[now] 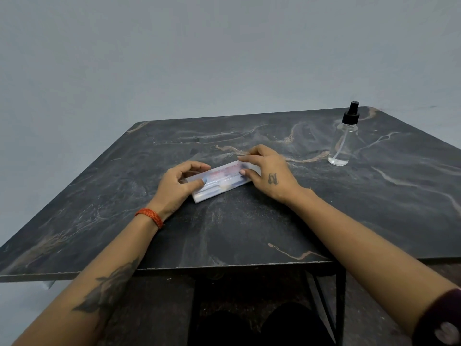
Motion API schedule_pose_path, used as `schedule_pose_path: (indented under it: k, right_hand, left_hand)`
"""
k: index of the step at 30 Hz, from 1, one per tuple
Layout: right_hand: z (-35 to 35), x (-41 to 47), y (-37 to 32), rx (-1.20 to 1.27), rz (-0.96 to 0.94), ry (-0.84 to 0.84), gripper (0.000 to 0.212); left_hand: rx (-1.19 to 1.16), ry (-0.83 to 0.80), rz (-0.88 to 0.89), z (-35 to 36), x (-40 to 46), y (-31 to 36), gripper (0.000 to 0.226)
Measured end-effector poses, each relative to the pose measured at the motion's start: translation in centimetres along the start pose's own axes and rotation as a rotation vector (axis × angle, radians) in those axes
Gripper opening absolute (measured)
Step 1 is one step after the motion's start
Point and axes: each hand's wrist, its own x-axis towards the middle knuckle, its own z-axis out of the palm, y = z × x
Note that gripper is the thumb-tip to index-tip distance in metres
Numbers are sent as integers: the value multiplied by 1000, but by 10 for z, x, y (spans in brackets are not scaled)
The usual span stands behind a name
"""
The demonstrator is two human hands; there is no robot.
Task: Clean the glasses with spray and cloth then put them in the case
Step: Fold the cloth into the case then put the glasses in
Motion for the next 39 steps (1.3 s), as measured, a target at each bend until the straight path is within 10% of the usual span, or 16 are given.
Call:
schedule_pose_path:
  k: [39]
  right_hand:
    - [-41, -26, 39, -82, 82, -220, 55]
  left_hand:
    - [365, -156, 186, 42, 19, 18, 72]
